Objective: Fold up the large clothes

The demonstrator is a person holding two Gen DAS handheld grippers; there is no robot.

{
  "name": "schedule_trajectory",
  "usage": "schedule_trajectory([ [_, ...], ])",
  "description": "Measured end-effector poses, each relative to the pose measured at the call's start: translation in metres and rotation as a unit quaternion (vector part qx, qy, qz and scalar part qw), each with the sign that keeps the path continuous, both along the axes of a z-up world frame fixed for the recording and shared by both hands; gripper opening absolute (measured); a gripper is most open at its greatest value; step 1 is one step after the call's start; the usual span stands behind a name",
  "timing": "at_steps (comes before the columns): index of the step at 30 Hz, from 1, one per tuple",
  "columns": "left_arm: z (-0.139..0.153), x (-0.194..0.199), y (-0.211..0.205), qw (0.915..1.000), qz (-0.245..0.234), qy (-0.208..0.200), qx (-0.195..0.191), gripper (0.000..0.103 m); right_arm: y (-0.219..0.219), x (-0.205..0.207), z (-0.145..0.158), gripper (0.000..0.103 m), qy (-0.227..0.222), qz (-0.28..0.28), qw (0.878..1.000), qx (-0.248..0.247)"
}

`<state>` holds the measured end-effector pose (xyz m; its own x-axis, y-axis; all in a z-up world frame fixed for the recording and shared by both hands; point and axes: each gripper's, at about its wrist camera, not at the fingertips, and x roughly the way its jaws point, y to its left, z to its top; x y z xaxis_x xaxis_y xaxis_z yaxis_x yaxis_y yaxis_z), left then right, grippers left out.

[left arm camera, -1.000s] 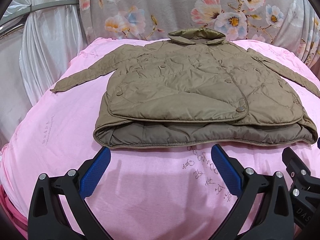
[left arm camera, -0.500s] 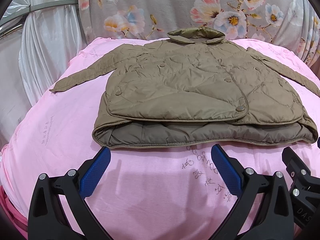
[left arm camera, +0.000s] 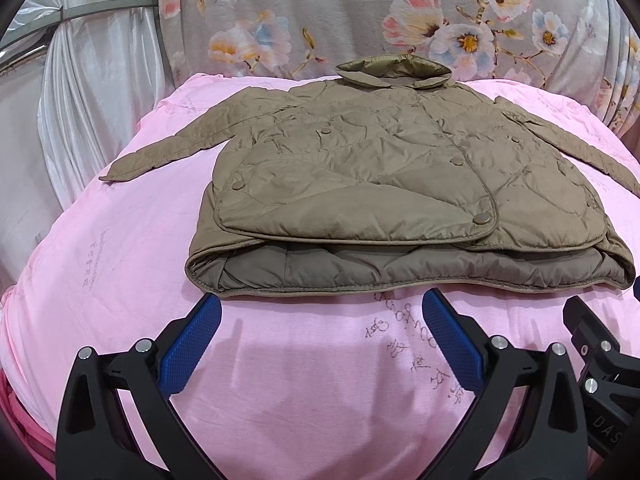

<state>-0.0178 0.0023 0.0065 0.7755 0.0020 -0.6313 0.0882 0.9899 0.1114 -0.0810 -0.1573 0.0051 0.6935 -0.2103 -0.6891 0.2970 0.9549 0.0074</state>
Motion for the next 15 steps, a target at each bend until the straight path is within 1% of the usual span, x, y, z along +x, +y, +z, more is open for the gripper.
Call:
schedule_trajectory([
  [6,-0.002,0.002,0.001,1.0,0.004,0.007,-0.001,0.098,-0.004,-0.001,-0.005,0.098,0.004,0.0,1.0,0.022],
  [10,-0.002,0.005,0.003,0.9999,0.008,0.011,-0.001,0.098,-0.003,0.0,-0.007,0.098,0.009,0.003,1.0,0.022],
  [15,0.001,0.007,0.011,0.9996,0.013,0.018,-0.016,0.098,-0.007,0.003,-0.004,0.098,0.011,0.01,0.999,0.032],
])
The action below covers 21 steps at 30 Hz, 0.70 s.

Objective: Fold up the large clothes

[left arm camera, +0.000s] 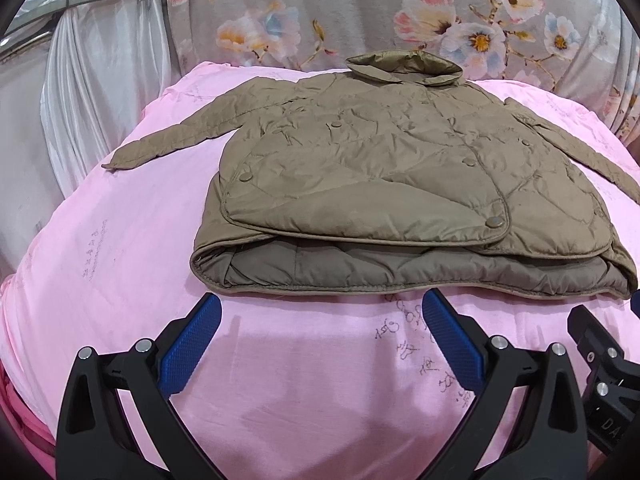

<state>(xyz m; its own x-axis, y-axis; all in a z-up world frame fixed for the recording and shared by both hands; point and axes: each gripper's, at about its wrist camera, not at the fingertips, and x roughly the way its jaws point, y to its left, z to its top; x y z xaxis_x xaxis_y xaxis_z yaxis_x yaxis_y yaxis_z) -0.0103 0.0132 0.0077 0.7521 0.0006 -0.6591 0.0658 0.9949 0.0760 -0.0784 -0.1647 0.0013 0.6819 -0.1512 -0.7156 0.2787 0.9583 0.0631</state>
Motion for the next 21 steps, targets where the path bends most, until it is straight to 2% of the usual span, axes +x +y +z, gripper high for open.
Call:
schedule_trajectory([
  [3,0.005,0.004,0.008,0.9998,-0.006,0.012,-0.017,0.098,-0.013,-0.001,0.01,0.098,-0.009,0.0,1.0,0.014],
  [6,0.018,0.01,0.018,0.9997,0.002,0.002,-0.023,0.098,-0.042,-0.001,0.027,0.098,-0.038,-0.012,0.999,0.019],
  [9,0.037,0.02,0.027,0.9996,0.001,-0.019,-0.021,0.098,-0.093,0.005,0.042,0.098,-0.073,-0.043,0.996,0.041],
  [13,0.058,0.042,0.036,0.9991,0.011,-0.036,-0.018,0.098,-0.174,0.031,0.043,0.098,-0.073,-0.1,0.989,0.077],
  [16,0.068,0.06,0.04,0.9986,0.014,-0.046,-0.021,0.098,-0.241,0.052,0.031,0.098,-0.073,-0.164,0.977,0.115],
  [21,0.076,0.088,0.04,0.9981,0.026,-0.054,-0.009,0.098,-0.347,0.073,-0.006,0.098,-0.071,-0.271,0.939,0.202],
])
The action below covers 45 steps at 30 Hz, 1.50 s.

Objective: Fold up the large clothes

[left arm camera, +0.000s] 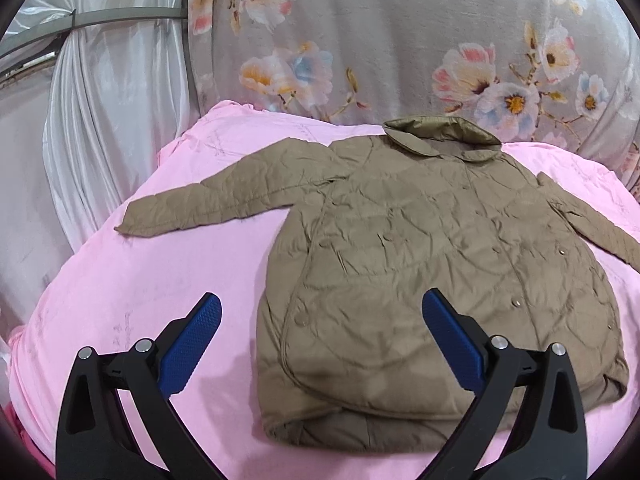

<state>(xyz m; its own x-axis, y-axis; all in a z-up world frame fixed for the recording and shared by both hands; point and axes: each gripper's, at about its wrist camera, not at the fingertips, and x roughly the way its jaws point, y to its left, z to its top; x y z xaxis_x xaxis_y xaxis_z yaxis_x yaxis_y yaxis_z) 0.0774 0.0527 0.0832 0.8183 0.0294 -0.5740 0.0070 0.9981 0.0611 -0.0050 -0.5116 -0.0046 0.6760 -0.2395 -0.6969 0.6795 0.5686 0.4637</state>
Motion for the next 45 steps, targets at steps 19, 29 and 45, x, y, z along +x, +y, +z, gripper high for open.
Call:
schedule_trajectory([
  [19,-0.025,0.063,0.009,0.999,0.025,0.035,0.014,0.098,-0.067,0.077,0.009,0.006,-0.06,-0.05,0.997,-0.019],
  [29,-0.014,0.071,0.019,0.9994,0.025,0.025,-0.003,0.098,0.179,0.192,0.147,0.006,-0.171,0.267,0.936,-0.155],
  [45,-0.005,0.131,0.035,0.994,-0.016,0.061,-0.089,0.098,0.368,0.239,0.101,0.051,-0.155,0.452,0.869,-0.126],
])
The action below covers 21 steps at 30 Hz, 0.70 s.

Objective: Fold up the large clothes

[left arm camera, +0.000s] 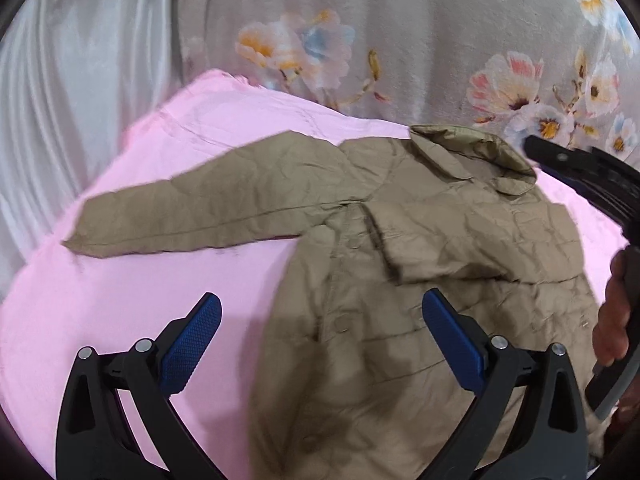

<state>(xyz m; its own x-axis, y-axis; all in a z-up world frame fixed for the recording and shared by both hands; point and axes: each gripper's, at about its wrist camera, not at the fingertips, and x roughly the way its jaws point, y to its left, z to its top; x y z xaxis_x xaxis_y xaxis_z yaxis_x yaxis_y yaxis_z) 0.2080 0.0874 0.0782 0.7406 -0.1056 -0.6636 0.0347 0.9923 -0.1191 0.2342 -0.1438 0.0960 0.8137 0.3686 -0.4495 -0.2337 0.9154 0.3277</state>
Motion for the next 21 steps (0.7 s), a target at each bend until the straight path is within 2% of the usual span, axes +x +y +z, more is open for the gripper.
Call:
schedule_trajectory([
  [2,-0.006,0.024,-0.005,0.9976,-0.025,0.035,-0.054,0.098,-0.021,-0.006,0.0,0.053,0.001,-0.026,1.0,0.012],
  [4,-0.017,0.048,-0.012,0.9927,-0.034,0.07,-0.092,0.098,-0.049,-0.01,-0.007,0.053,0.012,-0.06,0.998,0.015],
  [7,-0.037,0.083,-0.024,0.9844,-0.032,0.116,-0.128,0.098,-0.099,-0.018,-0.032,0.053,0.053,-0.122,0.991,0.022],
  [10,-0.053,0.104,-0.034,0.9776,-0.027,0.147,-0.148,0.097,-0.156,-0.026,-0.067,0.053,0.107,-0.179,0.976,0.064],
  [12,-0.053,0.11,-0.041,0.9794,-0.025,0.147,-0.136,0.086,-0.189,-0.031,-0.092,0.055,0.146,-0.211,0.961,0.099],
  [14,-0.047,0.112,-0.049,0.9817,-0.036,0.135,-0.129,0.045,-0.211,-0.032,-0.113,0.055,0.173,-0.225,0.949,0.136],
  [15,-0.044,0.114,-0.051,0.9818,-0.04,0.136,-0.127,0.039,-0.22,-0.031,-0.122,0.055,0.184,-0.23,0.943,0.154],
  [16,-0.041,0.116,-0.054,0.9833,-0.039,0.132,-0.119,0.027,-0.226,-0.031,-0.13,0.055,0.19,-0.232,0.939,0.167],
  [17,-0.038,0.119,-0.056,0.9853,-0.04,0.127,-0.107,0.006,-0.231,-0.027,-0.137,0.054,0.196,-0.233,0.935,0.182],
  [20,-0.024,0.128,-0.056,0.9901,-0.04,0.103,-0.087,0.002,-0.239,-0.016,-0.144,0.054,0.194,-0.233,0.931,0.203],
  [21,-0.019,0.13,-0.055,0.9918,-0.037,0.091,-0.081,0.002,-0.239,-0.011,-0.143,0.047,0.191,-0.234,0.931,0.205],
])
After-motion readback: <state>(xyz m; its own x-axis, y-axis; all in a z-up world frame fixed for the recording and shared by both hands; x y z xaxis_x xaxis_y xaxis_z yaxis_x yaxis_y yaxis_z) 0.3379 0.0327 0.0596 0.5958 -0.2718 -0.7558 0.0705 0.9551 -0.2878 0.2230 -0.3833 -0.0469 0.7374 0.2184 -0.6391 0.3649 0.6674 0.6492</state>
